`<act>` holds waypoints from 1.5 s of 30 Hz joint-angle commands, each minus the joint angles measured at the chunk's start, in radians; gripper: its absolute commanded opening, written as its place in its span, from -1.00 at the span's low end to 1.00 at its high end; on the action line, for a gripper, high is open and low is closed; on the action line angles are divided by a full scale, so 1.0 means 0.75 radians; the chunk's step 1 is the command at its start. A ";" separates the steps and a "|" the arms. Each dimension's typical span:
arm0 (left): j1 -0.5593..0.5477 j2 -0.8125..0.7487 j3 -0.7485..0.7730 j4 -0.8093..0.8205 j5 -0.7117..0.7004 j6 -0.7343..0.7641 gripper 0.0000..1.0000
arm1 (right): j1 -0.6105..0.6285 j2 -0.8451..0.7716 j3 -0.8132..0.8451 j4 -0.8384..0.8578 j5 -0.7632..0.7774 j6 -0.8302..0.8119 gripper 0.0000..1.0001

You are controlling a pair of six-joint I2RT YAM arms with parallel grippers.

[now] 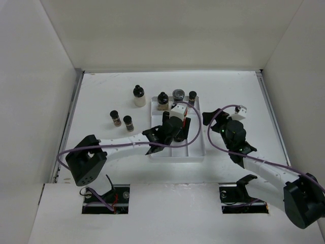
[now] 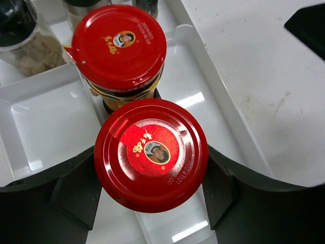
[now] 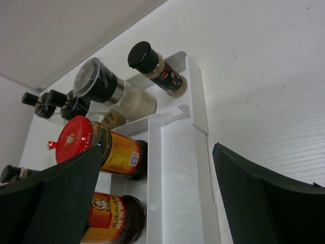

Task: Organize the condiment bottles

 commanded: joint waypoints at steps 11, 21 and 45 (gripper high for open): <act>-0.001 -0.019 0.074 0.203 -0.011 -0.047 0.51 | -0.007 -0.019 0.013 0.063 0.010 -0.005 0.95; 0.240 -0.320 0.037 0.149 -0.087 0.019 0.71 | -0.005 -0.006 0.017 0.063 0.010 -0.003 0.96; 0.905 0.346 0.540 -0.087 0.244 0.131 0.67 | 0.007 0.055 0.039 0.084 -0.005 -0.011 0.97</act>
